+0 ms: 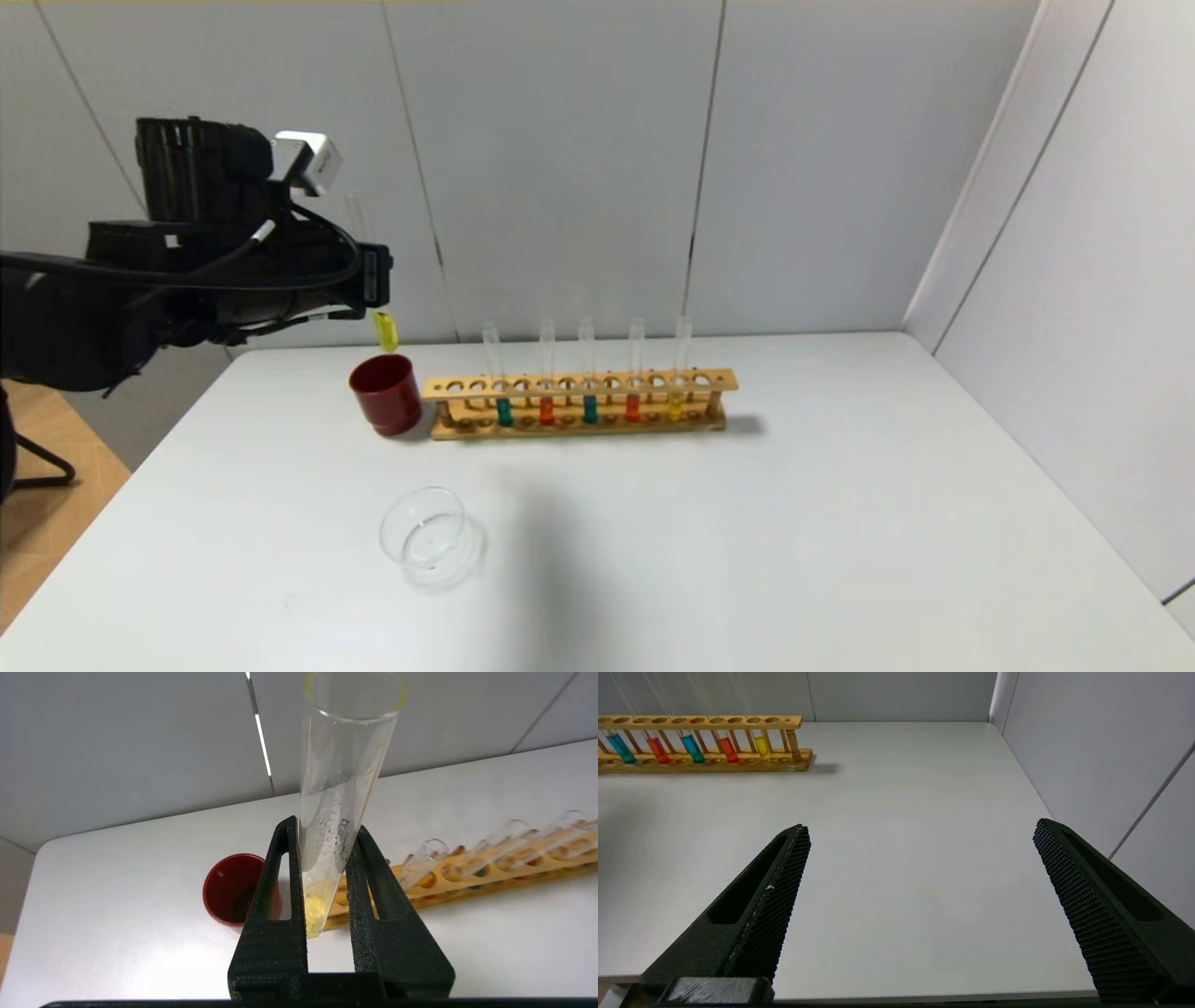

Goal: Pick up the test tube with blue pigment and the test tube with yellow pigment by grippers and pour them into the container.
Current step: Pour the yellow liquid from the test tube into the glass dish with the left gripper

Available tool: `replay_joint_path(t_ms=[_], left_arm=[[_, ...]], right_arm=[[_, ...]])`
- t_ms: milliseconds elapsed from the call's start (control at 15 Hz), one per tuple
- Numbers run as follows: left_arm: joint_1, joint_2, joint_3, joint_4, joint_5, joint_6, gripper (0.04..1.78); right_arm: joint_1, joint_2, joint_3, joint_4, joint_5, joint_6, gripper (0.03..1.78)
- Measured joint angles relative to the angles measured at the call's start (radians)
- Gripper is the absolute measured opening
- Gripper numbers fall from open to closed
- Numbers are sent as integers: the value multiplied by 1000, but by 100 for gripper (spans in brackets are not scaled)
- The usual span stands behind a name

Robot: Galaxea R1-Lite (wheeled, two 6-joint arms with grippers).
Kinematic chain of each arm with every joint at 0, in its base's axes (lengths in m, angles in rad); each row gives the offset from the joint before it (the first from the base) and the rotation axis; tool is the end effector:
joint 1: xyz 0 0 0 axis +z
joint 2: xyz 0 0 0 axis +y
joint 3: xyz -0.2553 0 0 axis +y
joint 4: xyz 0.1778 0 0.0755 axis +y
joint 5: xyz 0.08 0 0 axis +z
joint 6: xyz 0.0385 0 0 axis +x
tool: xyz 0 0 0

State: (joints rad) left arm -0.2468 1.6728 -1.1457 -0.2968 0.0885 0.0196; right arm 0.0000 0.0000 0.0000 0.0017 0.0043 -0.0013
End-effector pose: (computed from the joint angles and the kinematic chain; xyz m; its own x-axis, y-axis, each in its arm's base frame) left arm 0.3236 -0.0780 0.2028 0.9620 -0.1512 -0.2274 0.1642 0.9856 0.0393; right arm 0.0410 0.0002 0.0753 1.0000 0.0043 -0.0017 -0.0043 1.0000 -0.0013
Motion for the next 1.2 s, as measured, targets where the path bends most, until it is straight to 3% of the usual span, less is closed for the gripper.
replay_joint_path(t_ms=[667,1000,1200], left_arm=[[-10,-378,170,229,0,3,31],[-4,-471,351,202,17,49,31],[-1,-473,437,98,16,48,31]], right_arm=[[0,0,0,0,0,0,175],[0,0,0,0,0,0,175],[0,0,0,0,0,0,175]])
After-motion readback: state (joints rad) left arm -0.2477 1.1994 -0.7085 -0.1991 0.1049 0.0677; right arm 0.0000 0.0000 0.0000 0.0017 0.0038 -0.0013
